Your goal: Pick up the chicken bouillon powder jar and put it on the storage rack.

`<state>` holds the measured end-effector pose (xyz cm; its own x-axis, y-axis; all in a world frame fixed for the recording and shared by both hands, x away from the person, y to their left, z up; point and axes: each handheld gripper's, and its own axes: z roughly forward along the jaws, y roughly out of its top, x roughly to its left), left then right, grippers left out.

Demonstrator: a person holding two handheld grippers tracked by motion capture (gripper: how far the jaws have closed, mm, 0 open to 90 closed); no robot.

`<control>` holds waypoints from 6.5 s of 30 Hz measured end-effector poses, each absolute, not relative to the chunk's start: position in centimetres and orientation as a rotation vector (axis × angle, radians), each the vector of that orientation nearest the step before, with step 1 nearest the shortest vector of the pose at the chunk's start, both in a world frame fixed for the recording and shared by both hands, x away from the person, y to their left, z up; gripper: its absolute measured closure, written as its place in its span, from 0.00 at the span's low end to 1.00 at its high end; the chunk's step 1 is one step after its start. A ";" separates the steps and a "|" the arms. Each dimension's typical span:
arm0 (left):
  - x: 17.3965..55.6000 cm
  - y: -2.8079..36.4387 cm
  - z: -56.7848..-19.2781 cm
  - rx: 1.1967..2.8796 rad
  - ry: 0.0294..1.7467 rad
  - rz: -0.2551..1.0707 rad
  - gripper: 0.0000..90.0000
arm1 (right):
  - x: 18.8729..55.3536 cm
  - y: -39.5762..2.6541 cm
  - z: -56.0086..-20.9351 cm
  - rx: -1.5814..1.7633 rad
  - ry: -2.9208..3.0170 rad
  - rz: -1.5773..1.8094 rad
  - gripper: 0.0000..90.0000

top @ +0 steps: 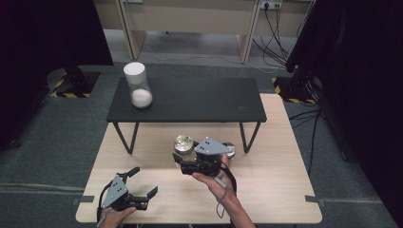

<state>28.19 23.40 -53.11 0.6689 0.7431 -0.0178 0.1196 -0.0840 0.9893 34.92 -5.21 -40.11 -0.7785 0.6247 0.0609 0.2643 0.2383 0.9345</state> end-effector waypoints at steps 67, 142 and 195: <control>28.2 23.4 -53.1 1.595 0.728 0.598 0.01 | 39.9 -0.8 -29.8 0.856 2.149 1.551 0.34; 28.2 23.4 -53.1 1.596 0.722 0.599 0.01 | 48.4 3.4 -30.8 1.014 1.932 1.449 0.34; 28.2 23.4 -53.1 1.595 0.725 0.599 0.00 | 45.2 0.5 -30.5 1.016 1.919 1.568 0.03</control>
<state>28.23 23.39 -53.11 0.6707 0.7415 -0.0206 0.1204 -0.0815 0.9894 45.15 0.54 -30.52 -0.6219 0.7766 0.1005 0.2534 0.0782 0.9642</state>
